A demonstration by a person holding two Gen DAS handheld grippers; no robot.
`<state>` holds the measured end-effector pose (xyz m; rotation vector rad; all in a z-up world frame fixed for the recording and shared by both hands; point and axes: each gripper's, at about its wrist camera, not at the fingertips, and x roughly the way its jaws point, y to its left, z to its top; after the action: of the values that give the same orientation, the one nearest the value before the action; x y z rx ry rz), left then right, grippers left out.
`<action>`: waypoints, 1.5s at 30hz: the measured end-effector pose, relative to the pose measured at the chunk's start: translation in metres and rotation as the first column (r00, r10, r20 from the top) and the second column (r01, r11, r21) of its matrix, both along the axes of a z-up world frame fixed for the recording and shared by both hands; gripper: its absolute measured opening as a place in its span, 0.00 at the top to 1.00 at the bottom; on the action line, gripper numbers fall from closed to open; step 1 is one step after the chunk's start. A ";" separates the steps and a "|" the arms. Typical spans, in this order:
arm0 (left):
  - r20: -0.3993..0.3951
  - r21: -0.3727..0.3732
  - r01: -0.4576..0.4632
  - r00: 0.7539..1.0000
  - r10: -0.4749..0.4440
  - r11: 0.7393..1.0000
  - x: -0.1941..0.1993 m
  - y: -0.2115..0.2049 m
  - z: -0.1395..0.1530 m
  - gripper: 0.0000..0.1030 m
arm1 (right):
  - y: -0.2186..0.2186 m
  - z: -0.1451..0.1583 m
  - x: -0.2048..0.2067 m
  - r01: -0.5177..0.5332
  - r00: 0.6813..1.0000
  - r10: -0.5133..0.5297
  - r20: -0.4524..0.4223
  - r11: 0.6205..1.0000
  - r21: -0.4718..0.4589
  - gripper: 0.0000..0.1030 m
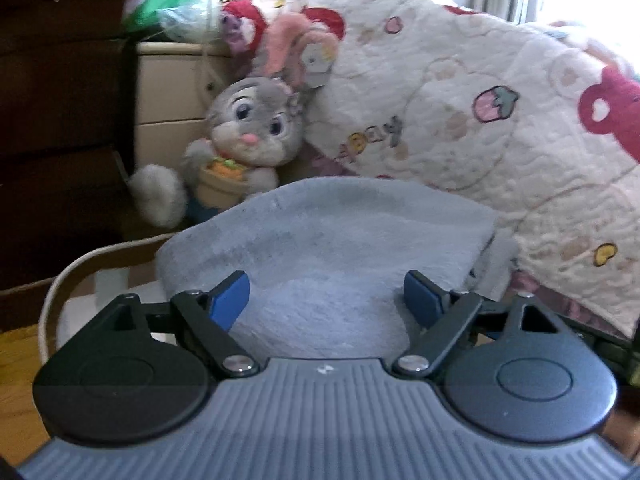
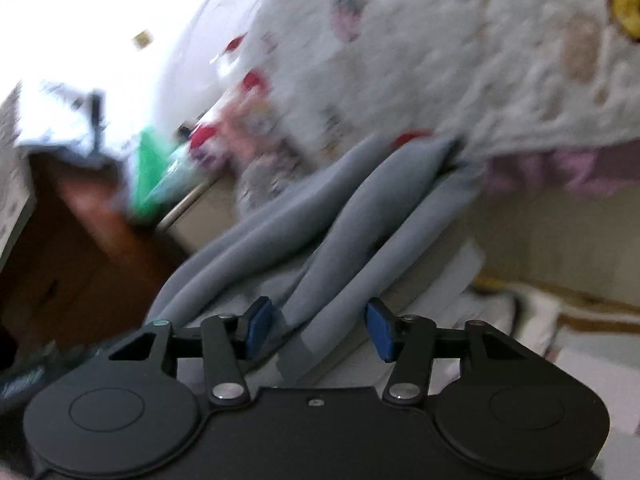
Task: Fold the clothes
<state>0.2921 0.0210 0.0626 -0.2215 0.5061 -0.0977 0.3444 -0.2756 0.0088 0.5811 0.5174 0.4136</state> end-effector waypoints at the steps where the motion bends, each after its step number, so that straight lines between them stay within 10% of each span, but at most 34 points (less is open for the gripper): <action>1: -0.002 -0.004 -0.019 1.000 0.019 1.000 -0.006 -0.001 0.001 0.18 | 0.001 0.001 -0.006 -0.001 1.000 0.001 -0.006 1.000 0.000 0.45; 8: 0.023 0.044 0.015 1.000 -0.016 0.999 -0.058 -0.025 0.012 0.10 | 0.008 0.005 -0.091 -0.083 0.997 0.082 -0.014 0.994 -0.074 0.44; 19: -0.074 0.160 0.032 0.997 -0.020 0.987 -0.125 -0.082 -0.022 0.04 | 0.001 0.009 -0.203 0.069 0.998 -0.061 0.035 0.950 -0.305 0.40; 32: -0.190 0.350 0.053 0.982 0.015 0.935 -0.221 -0.129 -0.055 0.00 | 0.007 -0.015 -0.317 0.182 0.983 -0.182 0.029 0.929 -0.321 0.40; 45: -0.231 0.343 0.168 0.969 -0.091 0.924 -0.292 -0.147 -0.040 0.00 | -0.005 0.008 -0.403 0.291 0.955 -0.295 0.040 0.897 -0.332 0.38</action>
<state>0.0002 -0.1264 0.0231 0.1651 0.7410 -0.1098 -0.0582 -0.2809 0.0172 0.3234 0.4881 0.0307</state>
